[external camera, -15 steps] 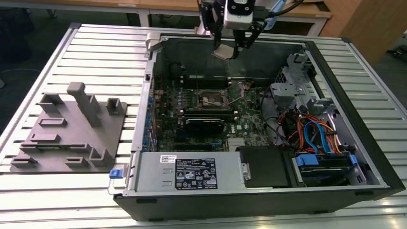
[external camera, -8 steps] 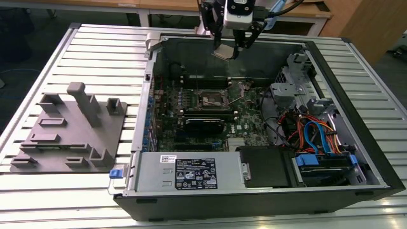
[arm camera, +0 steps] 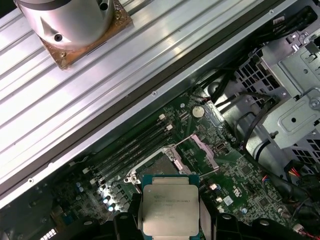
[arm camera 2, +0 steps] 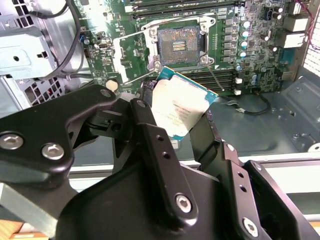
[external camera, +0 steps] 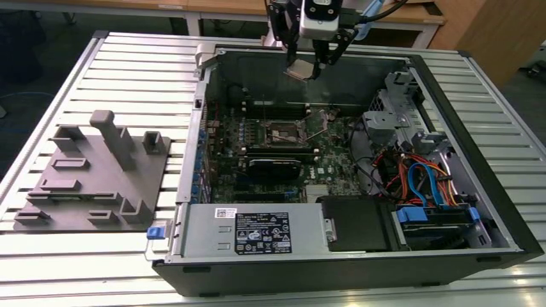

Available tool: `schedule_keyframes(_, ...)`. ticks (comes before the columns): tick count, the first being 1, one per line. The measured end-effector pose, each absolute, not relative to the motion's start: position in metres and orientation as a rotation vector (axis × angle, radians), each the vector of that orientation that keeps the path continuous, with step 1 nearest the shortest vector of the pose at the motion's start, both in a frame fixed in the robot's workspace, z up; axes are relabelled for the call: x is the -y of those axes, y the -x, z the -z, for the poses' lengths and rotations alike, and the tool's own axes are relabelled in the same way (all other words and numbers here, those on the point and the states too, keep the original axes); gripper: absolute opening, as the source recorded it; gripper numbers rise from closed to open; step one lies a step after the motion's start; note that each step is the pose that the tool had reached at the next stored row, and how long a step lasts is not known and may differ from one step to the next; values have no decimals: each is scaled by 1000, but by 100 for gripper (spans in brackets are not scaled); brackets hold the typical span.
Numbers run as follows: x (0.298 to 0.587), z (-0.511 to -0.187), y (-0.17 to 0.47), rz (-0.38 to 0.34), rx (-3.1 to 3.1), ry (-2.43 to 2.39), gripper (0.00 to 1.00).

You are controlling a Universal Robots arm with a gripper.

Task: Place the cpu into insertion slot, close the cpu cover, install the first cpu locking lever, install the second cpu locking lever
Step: 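Place the cpu into insertion slot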

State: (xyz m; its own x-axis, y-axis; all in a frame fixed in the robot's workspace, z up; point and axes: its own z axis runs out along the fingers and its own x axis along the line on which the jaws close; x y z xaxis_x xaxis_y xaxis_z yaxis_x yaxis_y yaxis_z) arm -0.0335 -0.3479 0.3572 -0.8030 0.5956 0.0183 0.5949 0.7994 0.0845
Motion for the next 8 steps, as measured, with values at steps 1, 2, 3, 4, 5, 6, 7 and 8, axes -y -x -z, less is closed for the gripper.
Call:
schedule_keyframes(1, 348, -357, 34, -135, -2970, -986, 54)
schedule_keyframes(2, 348, -357, 33, -135, -2969, -990, 54)
schedule_keyframes(3, 348, -357, 33, -135, -2967, -994, 54)
schedule_keyframes(4, 348, -357, 33, -135, -2966, -998, 54)
schedule_keyframes(5, 348, -357, 33, -135, -2964, -1002, 54)
schedule_keyframes(6, 348, -357, 33, -135, -2963, -1005, 54)
schedule_keyframes(7, 348, -357, 33, -135, -2962, -1009, 54)
schedule_keyframes(8, 348, -357, 33, -135, -2960, -1013, 54)
